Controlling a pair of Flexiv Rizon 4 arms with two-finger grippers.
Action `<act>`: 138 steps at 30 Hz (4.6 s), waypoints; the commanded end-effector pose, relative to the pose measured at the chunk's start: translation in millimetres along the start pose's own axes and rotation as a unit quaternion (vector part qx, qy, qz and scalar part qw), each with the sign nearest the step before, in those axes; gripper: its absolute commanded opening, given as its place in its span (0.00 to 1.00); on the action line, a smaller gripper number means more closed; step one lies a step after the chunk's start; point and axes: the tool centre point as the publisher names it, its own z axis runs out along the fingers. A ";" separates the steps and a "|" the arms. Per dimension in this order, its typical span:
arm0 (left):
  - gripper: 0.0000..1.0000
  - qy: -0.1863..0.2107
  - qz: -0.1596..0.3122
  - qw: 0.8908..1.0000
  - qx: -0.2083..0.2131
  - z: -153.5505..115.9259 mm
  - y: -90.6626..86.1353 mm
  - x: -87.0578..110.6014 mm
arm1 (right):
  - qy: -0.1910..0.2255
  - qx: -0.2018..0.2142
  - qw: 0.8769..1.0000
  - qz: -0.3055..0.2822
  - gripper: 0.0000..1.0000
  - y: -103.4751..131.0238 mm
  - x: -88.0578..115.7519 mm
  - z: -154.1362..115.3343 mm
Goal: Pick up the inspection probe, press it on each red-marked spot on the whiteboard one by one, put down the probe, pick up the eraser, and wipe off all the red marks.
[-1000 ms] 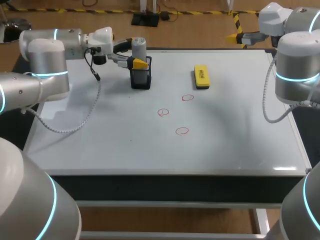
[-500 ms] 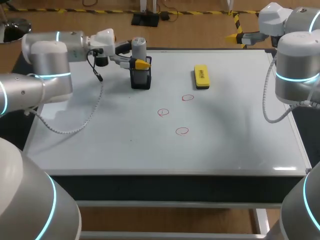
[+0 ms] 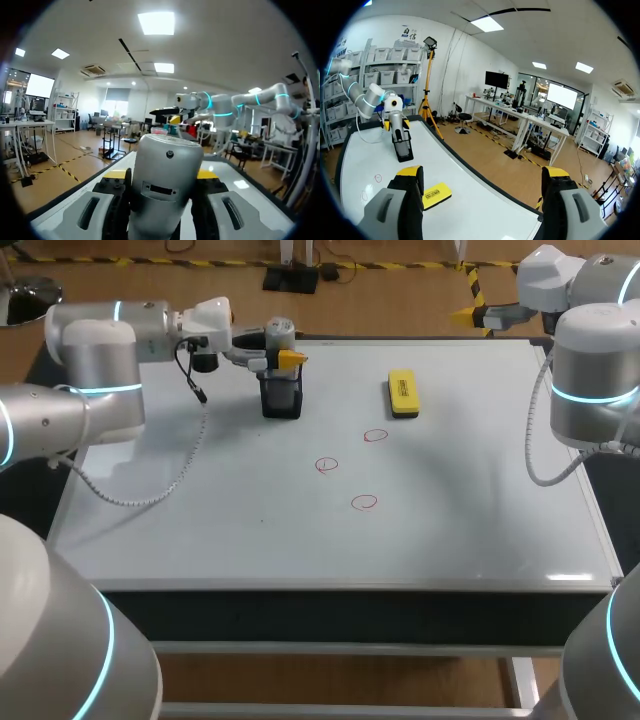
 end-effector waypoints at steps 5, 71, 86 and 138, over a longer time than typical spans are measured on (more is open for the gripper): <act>0.00 0.004 -0.001 1.000 -0.001 -3.6 2.8 4.5 | 0.002 0.000 1.000 0.000 1.00 -0.3 -1.0 -0.9; 0.00 -0.135 0.086 0.987 0.003 -101.3 -108.6 61.9 | 0.002 0.000 1.000 0.000 1.00 -0.3 -1.0 -0.9; 0.00 -0.177 0.078 0.981 0.012 -155.4 -71.5 65.5 | 0.002 0.000 1.000 0.000 1.00 -0.3 -1.0 -0.9; 0.00 -0.188 0.071 0.979 0.014 -199.0 -35.6 47.0 | 0.426 0.256 0.612 -0.615 1.00 -21.0 105.7 84.4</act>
